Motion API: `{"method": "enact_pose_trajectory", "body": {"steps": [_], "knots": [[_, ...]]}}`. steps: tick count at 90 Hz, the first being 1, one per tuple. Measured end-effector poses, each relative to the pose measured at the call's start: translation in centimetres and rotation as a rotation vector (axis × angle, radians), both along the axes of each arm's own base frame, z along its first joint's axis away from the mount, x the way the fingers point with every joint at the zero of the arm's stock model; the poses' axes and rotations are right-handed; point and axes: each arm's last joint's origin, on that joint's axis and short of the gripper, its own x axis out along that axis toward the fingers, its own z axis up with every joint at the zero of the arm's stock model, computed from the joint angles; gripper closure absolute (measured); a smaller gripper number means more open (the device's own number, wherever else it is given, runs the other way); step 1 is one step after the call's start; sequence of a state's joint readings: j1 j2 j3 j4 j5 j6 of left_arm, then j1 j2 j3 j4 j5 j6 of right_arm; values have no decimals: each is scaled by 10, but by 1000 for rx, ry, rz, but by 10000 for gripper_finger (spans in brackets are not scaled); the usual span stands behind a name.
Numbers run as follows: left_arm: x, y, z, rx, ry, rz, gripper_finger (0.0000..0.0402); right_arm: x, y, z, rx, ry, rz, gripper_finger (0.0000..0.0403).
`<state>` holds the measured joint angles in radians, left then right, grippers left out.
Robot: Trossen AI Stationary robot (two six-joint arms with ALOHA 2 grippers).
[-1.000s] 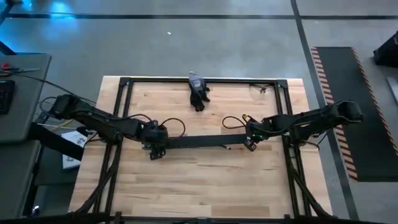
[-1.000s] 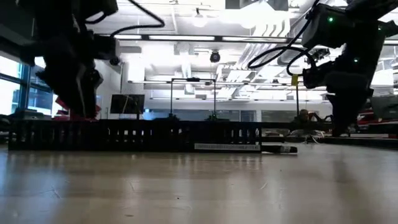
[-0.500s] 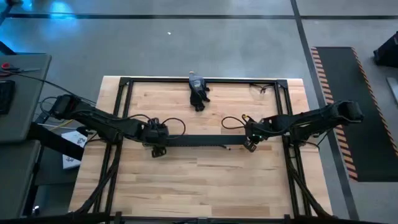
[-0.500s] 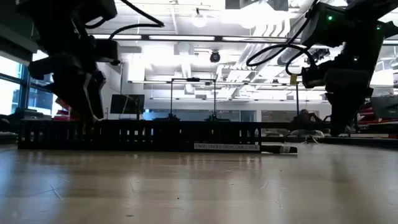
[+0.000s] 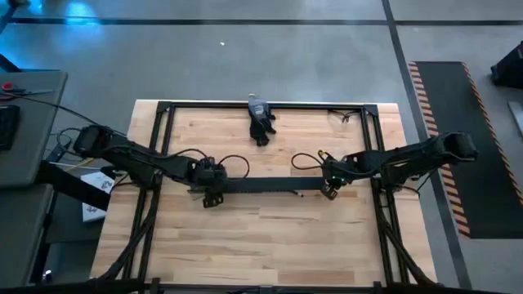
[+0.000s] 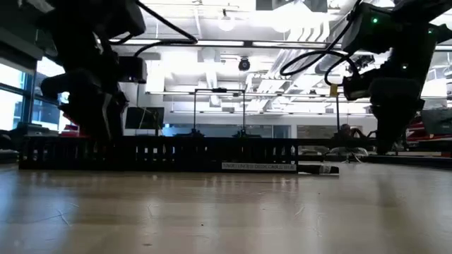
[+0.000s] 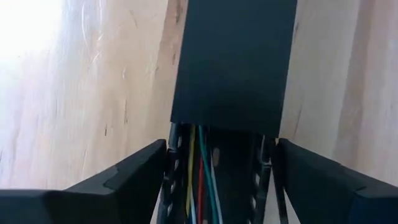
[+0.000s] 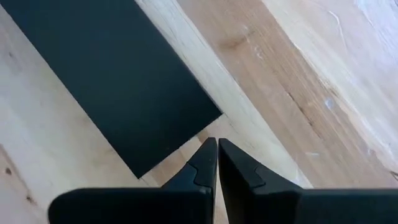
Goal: Ziptie cables
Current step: Close the black cable duct
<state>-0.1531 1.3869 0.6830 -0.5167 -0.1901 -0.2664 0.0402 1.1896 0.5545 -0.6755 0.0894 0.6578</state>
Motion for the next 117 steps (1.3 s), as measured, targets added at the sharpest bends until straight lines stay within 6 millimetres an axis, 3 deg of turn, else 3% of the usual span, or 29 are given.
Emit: {"method": "enact_pose_trajectory", "body": {"steps": [18, 47, 69, 86, 104, 117], "knots": [[4, 0, -4, -45, 0, -25, 159, -15, -3, -3, -48, 152, -49, 403], [10, -2, -2, -71, -36, -61, 199, 9, -4, 2, -42, -99, -15, 403], [11, -2, -1, -65, -53, -53, 202, 7, -8, 1, -47, -81, -42, 403], [11, -2, 4, -86, -57, -48, 175, 1, -7, 1, -30, -15, -60, 403], [9, -2, 15, -79, 34, -52, 128, 4, -7, 1, -32, -39, -56, 403], [3, -1, 26, -69, 153, -36, 120, 4, -7, 2, -39, -39, -40, 403]]}}
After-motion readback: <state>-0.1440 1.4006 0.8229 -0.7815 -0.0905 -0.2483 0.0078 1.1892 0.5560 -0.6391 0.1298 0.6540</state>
